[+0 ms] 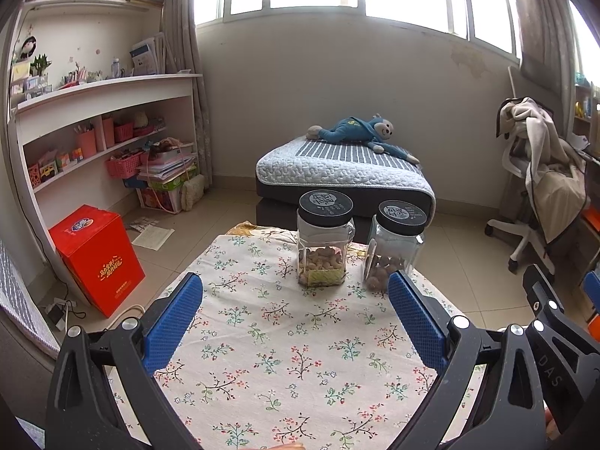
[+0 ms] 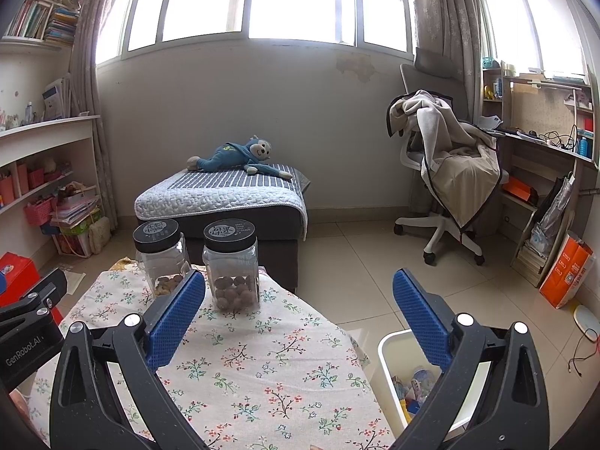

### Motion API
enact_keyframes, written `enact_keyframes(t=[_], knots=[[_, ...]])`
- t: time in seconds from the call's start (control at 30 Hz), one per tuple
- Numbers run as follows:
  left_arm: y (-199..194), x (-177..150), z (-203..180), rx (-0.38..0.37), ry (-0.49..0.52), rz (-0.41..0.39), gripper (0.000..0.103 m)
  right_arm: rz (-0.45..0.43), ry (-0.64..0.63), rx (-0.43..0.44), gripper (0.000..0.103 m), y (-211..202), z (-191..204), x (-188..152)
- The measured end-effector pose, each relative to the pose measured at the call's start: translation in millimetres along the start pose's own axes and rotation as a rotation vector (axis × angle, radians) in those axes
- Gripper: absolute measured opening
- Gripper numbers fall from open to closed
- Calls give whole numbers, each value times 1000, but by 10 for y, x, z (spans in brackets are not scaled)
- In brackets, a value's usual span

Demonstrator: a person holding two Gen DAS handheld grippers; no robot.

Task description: Collect trash

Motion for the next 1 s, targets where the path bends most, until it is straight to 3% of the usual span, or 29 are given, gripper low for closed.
enact_keyframes(t=[1.0], knots=[[3, -16, -117, -62, 17, -16, 95, -2, -6, -6, 96, -13, -103, -52]])
Point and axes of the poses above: each gripper's, at about its wrist camera, not at the fingertips, and y roughly the way its jaws point, z to its left, x to its top, the point moved 10 cm from there along y, roughly the way its jaws point, and after that the axes turned 7 degrees about -z, right-handed, at the moved point
